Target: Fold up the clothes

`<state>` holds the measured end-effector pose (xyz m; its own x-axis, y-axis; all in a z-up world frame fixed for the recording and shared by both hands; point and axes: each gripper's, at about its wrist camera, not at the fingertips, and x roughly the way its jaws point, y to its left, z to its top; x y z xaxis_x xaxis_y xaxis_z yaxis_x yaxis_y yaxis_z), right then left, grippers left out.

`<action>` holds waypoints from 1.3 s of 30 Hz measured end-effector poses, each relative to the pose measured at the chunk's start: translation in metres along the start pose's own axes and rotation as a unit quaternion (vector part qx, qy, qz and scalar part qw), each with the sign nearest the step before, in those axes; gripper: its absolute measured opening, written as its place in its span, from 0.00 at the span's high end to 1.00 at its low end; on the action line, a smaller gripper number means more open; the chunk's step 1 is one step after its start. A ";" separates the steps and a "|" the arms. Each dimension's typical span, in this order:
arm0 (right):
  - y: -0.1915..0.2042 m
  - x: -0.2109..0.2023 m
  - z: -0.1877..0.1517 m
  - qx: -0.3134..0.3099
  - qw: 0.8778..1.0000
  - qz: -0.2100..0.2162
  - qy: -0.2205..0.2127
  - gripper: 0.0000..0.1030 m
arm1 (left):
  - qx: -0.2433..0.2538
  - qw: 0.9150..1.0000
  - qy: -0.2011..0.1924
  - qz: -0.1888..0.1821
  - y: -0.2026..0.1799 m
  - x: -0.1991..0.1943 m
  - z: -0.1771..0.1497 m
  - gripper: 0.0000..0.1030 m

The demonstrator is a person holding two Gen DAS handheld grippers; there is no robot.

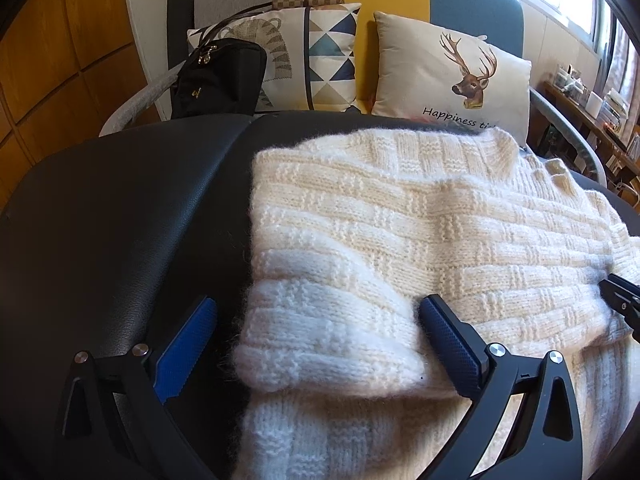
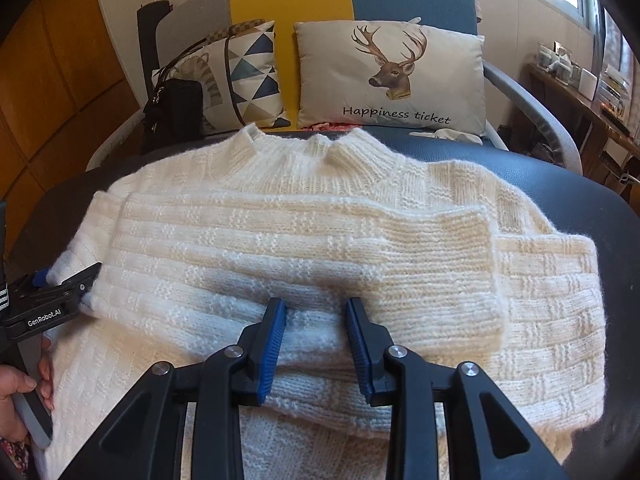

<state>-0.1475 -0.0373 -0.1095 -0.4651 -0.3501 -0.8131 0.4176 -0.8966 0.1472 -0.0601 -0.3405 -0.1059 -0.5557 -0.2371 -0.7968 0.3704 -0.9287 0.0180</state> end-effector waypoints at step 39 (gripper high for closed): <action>-0.049 -0.003 0.065 0.014 0.999 0.046 -0.005 0.69 | 0.089 0.994 -0.034 -0.049 -0.058 0.014 0.059 0.00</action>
<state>-0.2172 -0.0093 -0.0776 -0.4339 -0.4338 -0.7896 0.4372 -0.8677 0.2365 -0.1332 -0.3068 -0.0832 -0.6334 -0.1567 -0.7578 0.1781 -0.9825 0.0544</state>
